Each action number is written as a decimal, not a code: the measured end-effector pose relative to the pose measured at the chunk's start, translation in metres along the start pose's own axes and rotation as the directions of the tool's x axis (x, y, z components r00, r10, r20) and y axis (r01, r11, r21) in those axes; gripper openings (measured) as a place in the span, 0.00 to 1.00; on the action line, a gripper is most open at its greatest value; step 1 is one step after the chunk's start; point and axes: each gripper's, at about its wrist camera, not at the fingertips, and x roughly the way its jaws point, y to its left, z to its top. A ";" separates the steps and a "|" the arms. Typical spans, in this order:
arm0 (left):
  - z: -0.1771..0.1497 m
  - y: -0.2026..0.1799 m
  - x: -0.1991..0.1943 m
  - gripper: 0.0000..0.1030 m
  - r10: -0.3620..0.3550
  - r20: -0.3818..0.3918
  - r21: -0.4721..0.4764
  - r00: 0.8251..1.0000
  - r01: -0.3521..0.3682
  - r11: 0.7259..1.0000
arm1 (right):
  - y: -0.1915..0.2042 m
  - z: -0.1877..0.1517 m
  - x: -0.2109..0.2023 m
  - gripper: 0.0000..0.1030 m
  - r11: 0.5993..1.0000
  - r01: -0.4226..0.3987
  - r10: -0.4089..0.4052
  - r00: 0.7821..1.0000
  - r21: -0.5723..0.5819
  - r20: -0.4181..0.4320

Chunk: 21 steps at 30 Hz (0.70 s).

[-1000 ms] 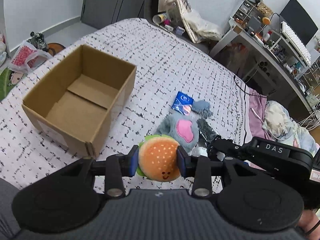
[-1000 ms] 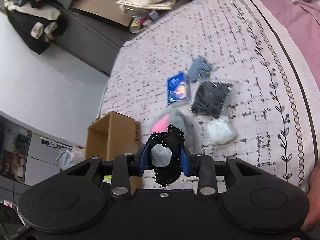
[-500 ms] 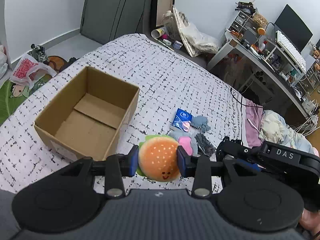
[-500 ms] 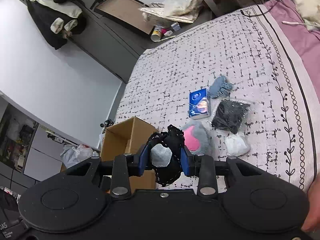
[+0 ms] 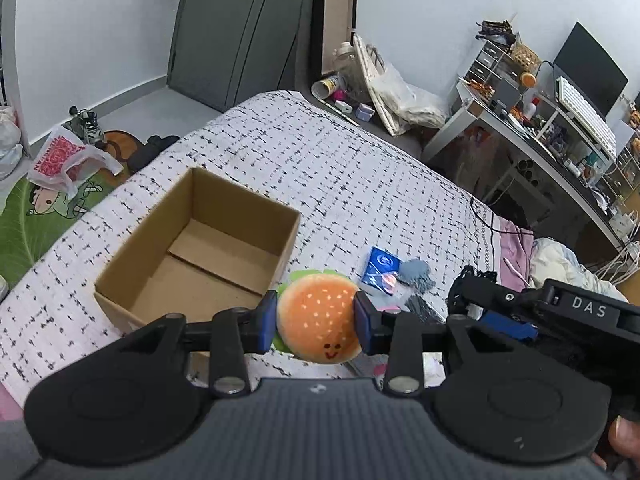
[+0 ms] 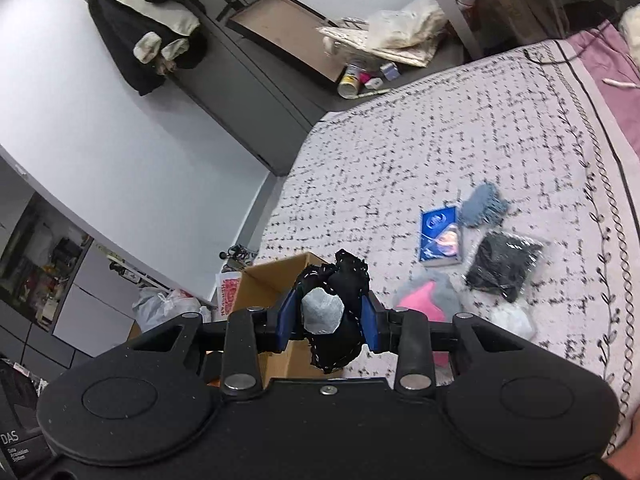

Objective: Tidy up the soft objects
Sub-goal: 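Carry the burger plush with the left tool while the right tool carries the black plush to the box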

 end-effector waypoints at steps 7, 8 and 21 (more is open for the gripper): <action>0.015 0.013 0.003 0.37 0.011 0.015 0.000 1.000 -0.011 1.000 | 0.017 0.009 0.015 0.33 0.999 -0.023 0.024 1.000 -0.037 0.008; 0.018 0.015 0.003 0.37 0.013 0.017 0.000 1.000 -0.013 1.000 | 0.020 0.010 0.017 0.33 0.999 -0.029 0.030 1.000 -0.043 0.010; 0.048 0.048 0.024 0.37 0.051 0.026 -0.029 0.998 -0.051 0.998 | 0.044 0.017 0.066 0.34 0.994 -0.069 0.066 0.997 -0.088 -0.036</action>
